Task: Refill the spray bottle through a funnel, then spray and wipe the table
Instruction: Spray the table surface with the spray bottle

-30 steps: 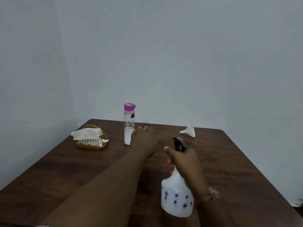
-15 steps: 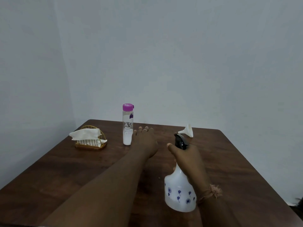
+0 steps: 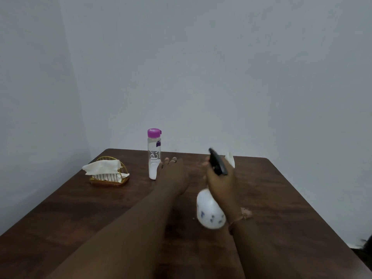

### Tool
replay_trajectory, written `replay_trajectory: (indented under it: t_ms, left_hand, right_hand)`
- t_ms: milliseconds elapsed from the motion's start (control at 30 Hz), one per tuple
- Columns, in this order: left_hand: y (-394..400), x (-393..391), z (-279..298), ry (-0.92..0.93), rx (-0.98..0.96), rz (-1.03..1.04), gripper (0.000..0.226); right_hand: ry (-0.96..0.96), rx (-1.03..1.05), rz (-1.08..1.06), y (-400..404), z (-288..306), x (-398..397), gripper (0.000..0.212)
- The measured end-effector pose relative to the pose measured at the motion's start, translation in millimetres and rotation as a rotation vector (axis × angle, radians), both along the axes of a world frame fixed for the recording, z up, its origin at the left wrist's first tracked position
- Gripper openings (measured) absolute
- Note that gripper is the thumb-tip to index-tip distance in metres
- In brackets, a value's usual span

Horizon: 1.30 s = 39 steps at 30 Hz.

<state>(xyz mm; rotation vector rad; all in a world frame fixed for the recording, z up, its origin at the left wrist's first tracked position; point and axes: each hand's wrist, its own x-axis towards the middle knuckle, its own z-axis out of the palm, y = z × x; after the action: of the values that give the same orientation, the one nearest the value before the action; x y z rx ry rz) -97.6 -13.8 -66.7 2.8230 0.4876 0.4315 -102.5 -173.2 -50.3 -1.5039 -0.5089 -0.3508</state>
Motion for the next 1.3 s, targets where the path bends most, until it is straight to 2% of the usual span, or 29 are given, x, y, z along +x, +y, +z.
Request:
replay_trajectory:
  t_ms: [67,233,333,600,767,833,933,1100,1300]
  left_hand:
    - [0,-2,-5,0.001,0.0,0.001,0.06]
    - [1,-3,-10,-0.011,-0.011,0.009,0.06]
    - [1,-4,-8,0.001,-0.019,0.009,0.062]
    - [-8,-2,8,-0.022,0.018,-0.001,0.06]
    - [-8,-4,15,-0.021,0.025,-0.005,0.059]
    - [-8,-5,13,-0.004,0.014,0.002,0.059]
    - [-14,-4,11,0.008,-0.002,-0.011,0.06]
    - [-23,5,11,0.029,-0.012,-0.043,0.065]
    - [-20,10,6,0.05,-0.005,-0.024,0.064]
  right_hand:
    - [-0.002,-0.049,0.024,1,-19,2,0.016]
    - [0.12,-0.009,0.028,4,-22,12,0.007]
    - [0.08,-0.097,-0.055,7,-23,13,0.008]
    - [0.134,-0.108,-0.145,-4,-11,-7,0.035]
    - [0.287,-0.131,-0.245,-11,1,-20,0.048]
    - [0.332,-0.145,-0.188,-13,3,-23,0.044]
    - [0.296,-0.135,-0.146,-15,6,-25,0.04]
    - [0.444,-0.176,-0.266,-18,6,-12,0.045]
    - [0.453,-0.279,-0.221,-20,-6,2,0.054]
